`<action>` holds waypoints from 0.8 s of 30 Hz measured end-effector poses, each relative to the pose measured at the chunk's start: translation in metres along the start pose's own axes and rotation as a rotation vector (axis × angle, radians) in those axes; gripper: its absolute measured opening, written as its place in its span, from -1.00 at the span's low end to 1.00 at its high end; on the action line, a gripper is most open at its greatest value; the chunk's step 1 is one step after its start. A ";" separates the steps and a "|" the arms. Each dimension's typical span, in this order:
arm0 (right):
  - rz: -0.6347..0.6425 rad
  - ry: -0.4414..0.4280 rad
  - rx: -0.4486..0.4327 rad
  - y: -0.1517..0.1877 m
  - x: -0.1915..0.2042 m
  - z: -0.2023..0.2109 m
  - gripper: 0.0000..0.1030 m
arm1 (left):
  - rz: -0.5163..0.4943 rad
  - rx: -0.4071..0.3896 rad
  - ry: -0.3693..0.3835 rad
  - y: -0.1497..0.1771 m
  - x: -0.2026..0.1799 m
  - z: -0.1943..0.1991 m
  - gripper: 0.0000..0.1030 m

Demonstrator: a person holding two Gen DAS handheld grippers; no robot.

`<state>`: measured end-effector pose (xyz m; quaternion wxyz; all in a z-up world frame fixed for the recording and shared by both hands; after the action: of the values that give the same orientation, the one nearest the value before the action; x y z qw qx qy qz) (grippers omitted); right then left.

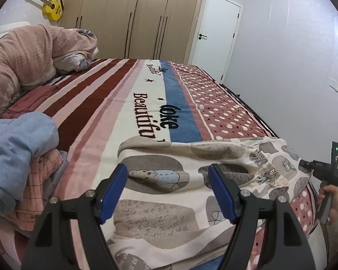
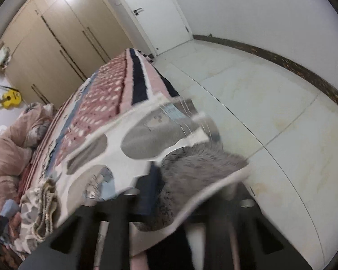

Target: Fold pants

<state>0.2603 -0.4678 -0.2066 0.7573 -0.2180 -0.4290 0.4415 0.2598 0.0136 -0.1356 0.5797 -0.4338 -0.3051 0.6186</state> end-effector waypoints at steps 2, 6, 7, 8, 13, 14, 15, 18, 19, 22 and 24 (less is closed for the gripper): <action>0.019 -0.021 -0.017 -0.008 0.010 0.005 -0.93 | 0.001 -0.012 0.008 -0.003 0.000 0.004 0.37; 0.112 -0.043 -0.073 -0.026 0.043 0.020 -0.95 | 0.007 -0.033 0.020 -0.008 0.004 0.012 0.37; 0.126 -0.058 -0.081 -0.029 0.054 0.024 -0.95 | 0.006 -0.036 0.020 -0.009 0.005 0.014 0.37; 0.135 -0.073 -0.086 -0.031 0.064 0.027 -0.95 | 0.005 -0.043 0.020 -0.010 0.008 0.017 0.37; 0.201 -0.149 -0.121 -0.040 0.128 0.042 -0.96 | 0.015 -0.075 0.026 -0.017 0.026 0.034 0.37; 0.214 -0.164 -0.123 -0.039 0.143 0.045 -0.96 | 0.019 -0.080 0.028 -0.018 0.030 0.038 0.37; 0.232 -0.182 -0.126 -0.038 0.161 0.048 -0.96 | 0.024 -0.085 0.033 -0.018 0.035 0.042 0.37; 0.276 -0.229 -0.123 -0.028 0.206 0.053 -0.96 | 0.031 -0.105 0.049 -0.020 0.047 0.055 0.37; 0.295 -0.251 -0.120 -0.024 0.225 0.056 -0.96 | 0.031 -0.110 0.052 -0.020 0.050 0.059 0.37; 0.352 -0.307 -0.111 -0.008 0.274 0.062 -0.96 | 0.017 -0.127 0.062 -0.021 0.060 0.071 0.37; 0.388 -0.349 -0.091 0.006 0.308 0.064 -0.96 | 0.000 -0.134 0.068 -0.021 0.066 0.079 0.37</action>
<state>0.2779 -0.2043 -0.0357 0.5626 -0.2508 -0.5227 0.5894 0.2021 0.0910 -0.0942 0.5595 -0.4924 -0.3260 0.5817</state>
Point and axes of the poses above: each gripper's, at about its wrist camera, not at the fingertips, and z roughly against the way its jaws point, x to its left, y to its underside, the point moved 10 cm from there along -z, roughly the way its jaws point, and after that the axes turned 10 degrees about -x, right-handed, at the moved point
